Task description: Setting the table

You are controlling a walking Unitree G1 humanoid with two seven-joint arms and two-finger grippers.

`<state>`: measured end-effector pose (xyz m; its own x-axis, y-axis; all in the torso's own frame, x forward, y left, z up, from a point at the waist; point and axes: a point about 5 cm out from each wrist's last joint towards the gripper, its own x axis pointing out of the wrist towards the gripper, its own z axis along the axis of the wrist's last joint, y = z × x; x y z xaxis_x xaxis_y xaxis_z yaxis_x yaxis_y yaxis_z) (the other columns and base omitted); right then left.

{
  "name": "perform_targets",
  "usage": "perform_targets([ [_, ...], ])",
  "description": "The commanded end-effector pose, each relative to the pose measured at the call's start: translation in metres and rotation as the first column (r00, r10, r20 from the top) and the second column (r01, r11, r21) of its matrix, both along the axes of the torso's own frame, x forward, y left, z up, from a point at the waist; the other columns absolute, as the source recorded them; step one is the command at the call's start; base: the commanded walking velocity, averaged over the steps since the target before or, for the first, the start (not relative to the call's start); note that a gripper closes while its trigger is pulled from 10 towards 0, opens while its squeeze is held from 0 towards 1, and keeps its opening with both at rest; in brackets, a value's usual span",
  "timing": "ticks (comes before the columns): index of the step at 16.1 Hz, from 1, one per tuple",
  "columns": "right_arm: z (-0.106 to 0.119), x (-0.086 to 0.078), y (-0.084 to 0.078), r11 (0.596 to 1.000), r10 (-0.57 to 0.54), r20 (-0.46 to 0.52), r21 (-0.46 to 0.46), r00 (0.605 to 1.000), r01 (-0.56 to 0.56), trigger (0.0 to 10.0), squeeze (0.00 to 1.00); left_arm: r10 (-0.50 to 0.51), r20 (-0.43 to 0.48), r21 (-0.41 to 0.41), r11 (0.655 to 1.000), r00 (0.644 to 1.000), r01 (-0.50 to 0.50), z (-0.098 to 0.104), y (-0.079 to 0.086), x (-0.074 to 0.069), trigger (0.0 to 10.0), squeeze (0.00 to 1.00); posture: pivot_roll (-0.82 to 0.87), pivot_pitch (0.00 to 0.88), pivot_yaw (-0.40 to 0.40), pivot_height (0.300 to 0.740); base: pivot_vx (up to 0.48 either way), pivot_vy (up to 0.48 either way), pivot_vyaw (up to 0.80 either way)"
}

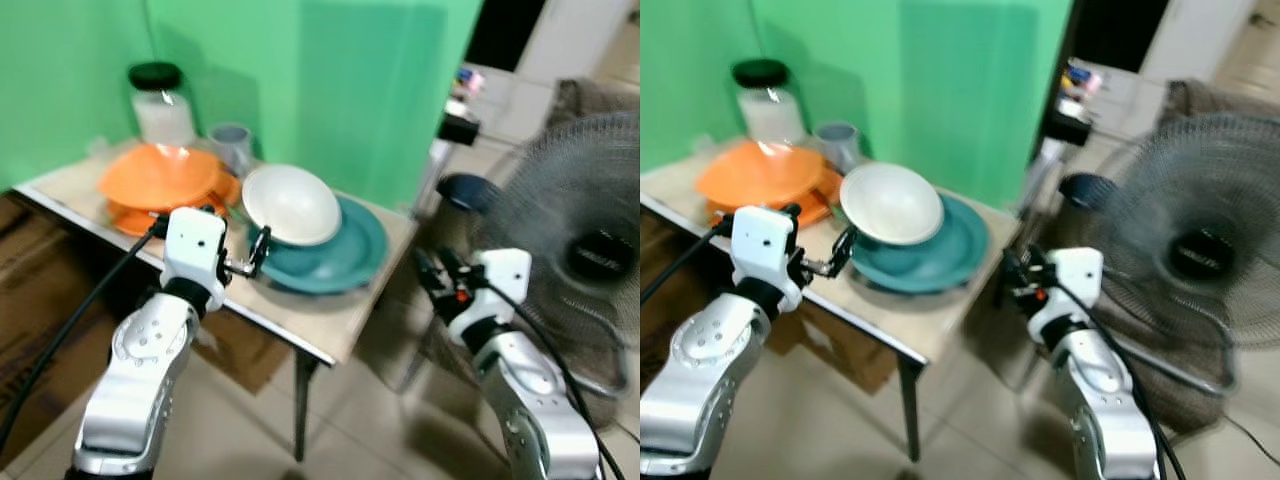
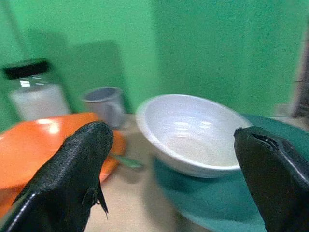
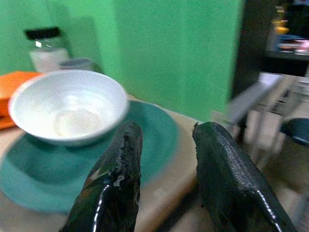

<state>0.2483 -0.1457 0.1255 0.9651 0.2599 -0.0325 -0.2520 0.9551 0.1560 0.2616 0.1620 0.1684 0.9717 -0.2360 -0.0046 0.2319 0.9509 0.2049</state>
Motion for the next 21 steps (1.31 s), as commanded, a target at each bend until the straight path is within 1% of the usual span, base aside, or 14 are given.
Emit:
perform_targets([
  [1,0.006,0.003,0.005,1.000,0.011,0.024,0.027,1.000,-0.012,10.0,0.00,0.006,-0.004,0.011,1.000,1.000,-0.005,0.000,0.005,0.001,10.0,0.00,0.08,0.000,-0.048,0.740,0.337,0.000,0.00],
  [5,0.008,0.007,0.010,0.999,0.049,0.039,-0.012,0.998,-0.048,10.0,0.00,-0.016,-0.005,0.020,1.000,1.000,0.017,0.001,0.003,0.002,10.0,0.00,0.08,0.000,-0.049,0.740,0.337,0.000,0.00],
  [9,0.009,0.011,0.014,0.997,0.076,0.037,-0.023,0.996,-0.075,10.0,0.00,-0.015,0.003,0.019,1.000,1.000,0.015,0.003,0.003,0.003,10.0,0.00,0.08,0.000,-0.050,0.740,0.334,0.000,0.55],
  [11,0.011,0.018,0.010,0.998,0.055,0.025,0.038,0.998,-0.056,10.0,0.00,-0.061,-0.010,0.038,0.997,0.998,0.062,0.003,0.001,0.002,10.0,0.00,0.08,0.000,-0.050,0.740,0.000,0.000,0.00],
  [12,0.010,0.019,0.011,0.997,0.064,0.009,0.045,0.998,-0.065,10.0,0.00,-0.088,-0.021,0.039,0.995,0.996,0.089,0.002,0.000,0.001,10.0,0.00,0.07,0.000,-0.048,0.740,0.000,0.000,0.00],
  [13,0.008,0.024,0.011,0.995,0.082,-0.022,0.051,0.996,-0.081,10.0,0.00,-0.148,-0.036,0.041,0.988,0.988,0.149,0.001,-0.002,-0.001,10.0,0.00,0.07,0.000,-0.046,0.740,0.000,0.000,0.00],
  [14,0.008,0.024,0.011,0.995,0.082,-0.022,0.051,0.996,-0.081,10.0,0.00,-0.148,-0.036,0.041,0.988,0.988,0.149,0.001,-0.002,-0.001,10.0,0.00,0.07,0.000,-0.046,0.740,0.000,0.000,0.00],
  [15,0.002,0.033,0.010,0.995,0.061,-0.097,0.080,0.993,-0.053,10.0,1.00,-0.216,-0.051,0.045,0.975,0.975,0.219,0.001,-0.001,-0.004,10.0,0.00,0.07,0.000,-0.044,0.740,0.000,0.000,0.00],
  [16,0.000,0.036,0.009,0.996,0.054,-0.127,0.082,0.990,-0.044,10.0,1.00,-0.235,-0.054,0.046,0.970,0.971,0.237,0.001,0.000,-0.004,10.0,0.00,0.07,0.000,-0.044,0.740,0.000,0.000,0.00],
  [17,-0.003,0.047,0.005,0.994,0.003,-0.193,0.105,0.981,0.017,10.0,1.00,-0.292,-0.078,0.051,0.954,0.953,0.297,0.001,0.003,-0.007,10.0,0.00,0.07,0.000,-0.043,0.740,0.000,0.000,0.00],
  [18,-0.003,0.051,0.004,0.993,-0.014,-0.208,0.113,0.978,0.038,10.0,1.00,-0.317,-0.085,0.051,0.946,0.945,0.322,0.002,0.004,-0.008,10.0,0.00,0.07,0.000,-0.045,0.740,0.000,0.000,0.00],
  [19,-0.003,0.051,0.004,0.993,-0.014,-0.208,0.113,0.978,0.038,10.0,1.00,-0.317,-0.085,0.051,0.946,0.945,0.322,0.002,0.004,-0.008,10.0,0.00,0.07,0.000,-0.045,0.740,0.000,0.000,0.00],
  [20,-0.004,0.057,0.002,0.988,-0.025,-0.247,0.141,0.969,0.062,10.0,1.00,-0.380,-0.108,0.036,0.922,0.919,0.386,0.002,0.005,-0.013,10.0,0.00,0.07,0.000,-0.048,0.740,0.000,0.000,0.00],
  [21,-0.006,0.059,0.003,0.986,-0.018,-0.279,0.156,0.960,0.064,10.0,1.00,-0.424,-0.136,0.017,0.903,0.895,0.430,0.001,0.004,-0.016,10.0,0.00,0.07,0.000,-0.050,0.740,0.000,0.000,0.00],
])
